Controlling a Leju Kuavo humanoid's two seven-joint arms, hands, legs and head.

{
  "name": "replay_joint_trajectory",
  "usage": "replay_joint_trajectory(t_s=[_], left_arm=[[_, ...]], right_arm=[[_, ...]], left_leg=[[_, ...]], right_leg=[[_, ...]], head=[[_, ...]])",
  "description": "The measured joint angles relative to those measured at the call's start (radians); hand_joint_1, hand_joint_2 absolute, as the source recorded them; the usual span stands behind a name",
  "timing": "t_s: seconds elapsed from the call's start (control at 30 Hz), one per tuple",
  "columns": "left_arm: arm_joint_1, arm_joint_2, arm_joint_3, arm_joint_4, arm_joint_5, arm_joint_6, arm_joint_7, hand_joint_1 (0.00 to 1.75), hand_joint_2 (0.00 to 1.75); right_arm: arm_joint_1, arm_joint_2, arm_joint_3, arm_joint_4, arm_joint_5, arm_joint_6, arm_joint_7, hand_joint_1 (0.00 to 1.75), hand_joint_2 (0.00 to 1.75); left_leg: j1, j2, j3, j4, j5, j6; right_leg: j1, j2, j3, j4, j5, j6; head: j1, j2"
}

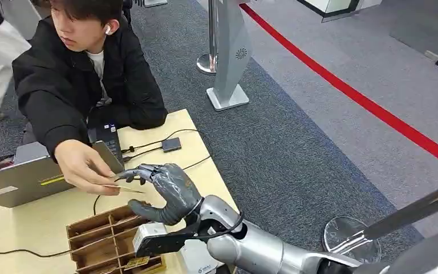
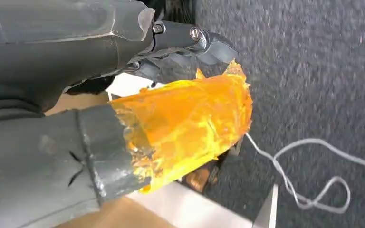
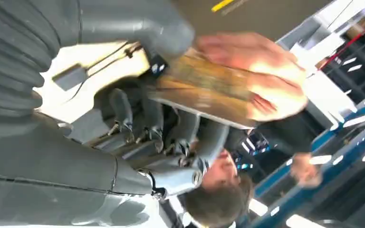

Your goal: Pass the card to the sensor for recognition and then transmit it.

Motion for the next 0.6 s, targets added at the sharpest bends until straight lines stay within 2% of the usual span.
replay_joint_trajectory(t_s=[0.1, 0.37, 0.53, 0.6], left_arm=[[0.010, 0.000, 0.000, 0.000, 0.000, -0.042, 0.000, 0.00, 0.00], [0.056, 0.008, 0.000, 0.000, 0.000, -0.223, -0.019, 0.00, 0.00], [0.079, 0.009, 0.000, 0.000, 0.000, -0.280, -0.023, 0.00, 0.00], [0.092, 0.009, 0.000, -0.012, 0.000, -0.369, -0.032, 0.00, 0.00]], right_arm=[[-0.008, 0.000, 0.012, 0.000, -0.034, 0.016, -0.014, 0.00, 0.00], [-0.045, 0.001, 0.045, 0.021, -0.145, 0.085, -0.035, 0.00, 0.00], [-0.060, 0.001, 0.062, 0.031, -0.156, 0.085, -0.041, 0.00, 0.00], [-0.068, 0.000, 0.069, 0.035, -0.175, 0.083, -0.051, 0.00, 0.00]], left_leg=[[0.000, 0.000, 0.000, 0.000, 0.000, 0.000], [0.001, 0.000, 0.000, 0.000, 0.000, 0.000], [0.001, 0.000, 0.000, 0.000, 0.000, 0.000], [0.002, 0.001, 0.000, 0.000, 0.000, 0.000]], right_leg=[[0.000, 0.000, 0.000, 0.000, 0.000, 0.000], [0.001, 0.000, 0.000, 0.000, 0.000, 0.000], [0.001, 0.000, 0.000, 0.000, 0.000, 0.000], [0.001, 0.001, 0.000, 0.000, 0.000, 0.000]], head=[[0.000, 0.000], [0.000, 0.000], [0.000, 0.000], [0.000, 0.000]])
